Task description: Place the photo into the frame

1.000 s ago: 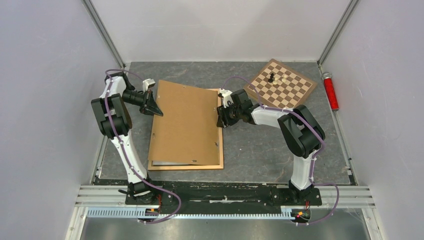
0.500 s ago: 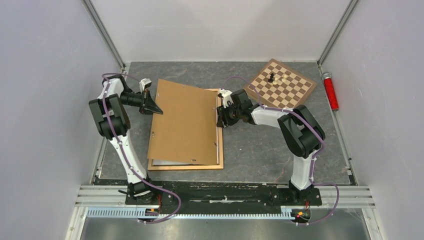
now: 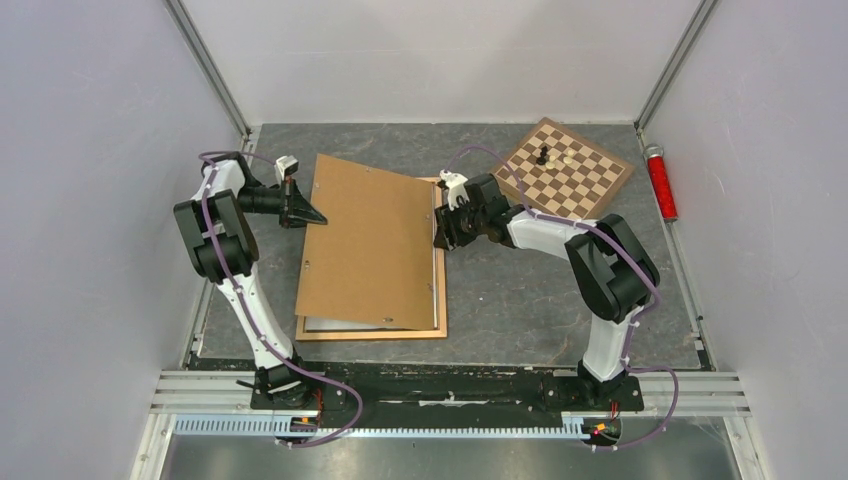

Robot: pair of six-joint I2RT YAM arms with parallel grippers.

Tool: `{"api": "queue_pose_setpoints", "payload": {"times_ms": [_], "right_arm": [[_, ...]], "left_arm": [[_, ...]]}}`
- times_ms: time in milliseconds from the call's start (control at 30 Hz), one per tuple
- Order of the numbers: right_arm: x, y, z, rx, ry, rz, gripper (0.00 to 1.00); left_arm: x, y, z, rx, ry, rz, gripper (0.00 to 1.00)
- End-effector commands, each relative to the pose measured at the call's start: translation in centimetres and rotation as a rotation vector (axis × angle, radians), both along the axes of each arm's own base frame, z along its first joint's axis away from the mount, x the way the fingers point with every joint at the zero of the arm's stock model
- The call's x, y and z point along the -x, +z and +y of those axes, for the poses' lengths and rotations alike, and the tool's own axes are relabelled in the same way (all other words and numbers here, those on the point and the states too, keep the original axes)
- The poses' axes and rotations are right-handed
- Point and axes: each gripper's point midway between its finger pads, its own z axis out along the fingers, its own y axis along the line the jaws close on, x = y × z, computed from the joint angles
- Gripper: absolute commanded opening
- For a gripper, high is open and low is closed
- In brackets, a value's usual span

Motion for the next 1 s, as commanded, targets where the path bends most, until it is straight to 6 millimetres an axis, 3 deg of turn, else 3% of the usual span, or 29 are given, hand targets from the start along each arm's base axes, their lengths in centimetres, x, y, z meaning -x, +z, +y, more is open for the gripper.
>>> {"api": "queue_pose_setpoints", "payload": {"times_ms": [0,300,967], "right_arm": [[-0.7,2.5,0.2,-0.038,-0.012,-0.062,0.48],[-0.7,2.5,-0.1,-0.035,-0.018,-0.063,0.48],[-0.9,2.3,-0.5,-0.026,-0.025,-0.064,0.48]], "left_arm": [[0.2,5.4,-1.3,0.141,0.085,0.015,0.02],[0.3,5.8,-1.7,0.187,0.107,0.04,0.02],[1.5,3.3,-2.0,0.078,0.011,0.05,0.02]]}}
